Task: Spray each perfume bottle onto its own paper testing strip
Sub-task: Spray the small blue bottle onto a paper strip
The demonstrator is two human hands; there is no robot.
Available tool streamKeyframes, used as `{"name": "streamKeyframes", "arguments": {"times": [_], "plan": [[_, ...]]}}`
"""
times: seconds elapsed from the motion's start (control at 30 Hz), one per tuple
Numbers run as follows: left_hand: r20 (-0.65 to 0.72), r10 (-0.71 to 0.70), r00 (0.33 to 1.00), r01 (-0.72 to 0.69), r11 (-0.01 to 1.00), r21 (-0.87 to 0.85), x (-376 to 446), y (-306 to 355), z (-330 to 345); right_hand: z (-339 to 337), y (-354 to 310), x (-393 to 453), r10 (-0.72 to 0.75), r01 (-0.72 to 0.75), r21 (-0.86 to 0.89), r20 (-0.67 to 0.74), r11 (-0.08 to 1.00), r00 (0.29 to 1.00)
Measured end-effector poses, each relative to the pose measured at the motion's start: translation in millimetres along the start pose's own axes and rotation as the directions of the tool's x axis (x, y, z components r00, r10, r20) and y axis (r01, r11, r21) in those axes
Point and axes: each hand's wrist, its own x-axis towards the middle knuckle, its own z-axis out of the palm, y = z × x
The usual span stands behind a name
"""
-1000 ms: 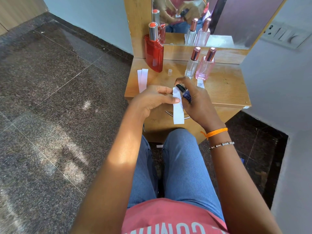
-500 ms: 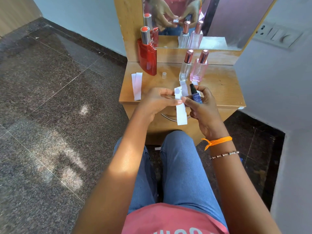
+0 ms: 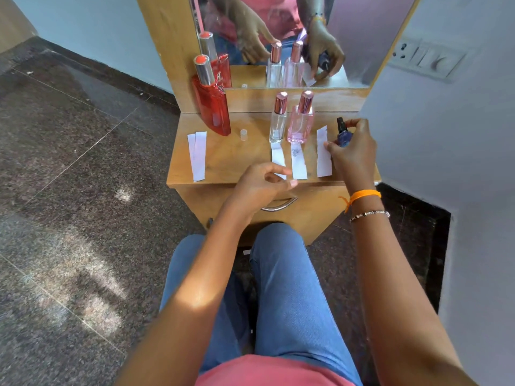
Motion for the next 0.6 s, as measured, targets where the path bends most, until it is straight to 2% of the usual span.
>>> {"name": "streamKeyframes", "arguments": {"times": [0.23,0.33,0.47,0.6], "plan": [[-0.029,0.034,0.999,-0.034,0.999,0.008,2.2,0.6,-0.1,4.2,0.3,-2.2,-0.01,0.01,-0.097,0.0,0.995,1.0],[-0.154,0.074,0.985,-0.065,0.996,0.06,7.0,0.9,-4.7,3.7,-2.4,-4.8,-0.012,0.012,-0.122,0.001,0.992,1.0],[-0.411,0.186,0.892,-0.08,0.962,0.263,20.7,3.0,-17.2,4.3,-5.4,-8.7,-0.022,0.021,-0.125,-0.011,0.992,1.0],[-0.51,0.258,0.821,-0.072,0.932,0.356,39.4,1.5,-22.8,6.7,-7.0,-16.2,-0.036,0.034,-0.063,-0.025,0.997,0.999]]}}
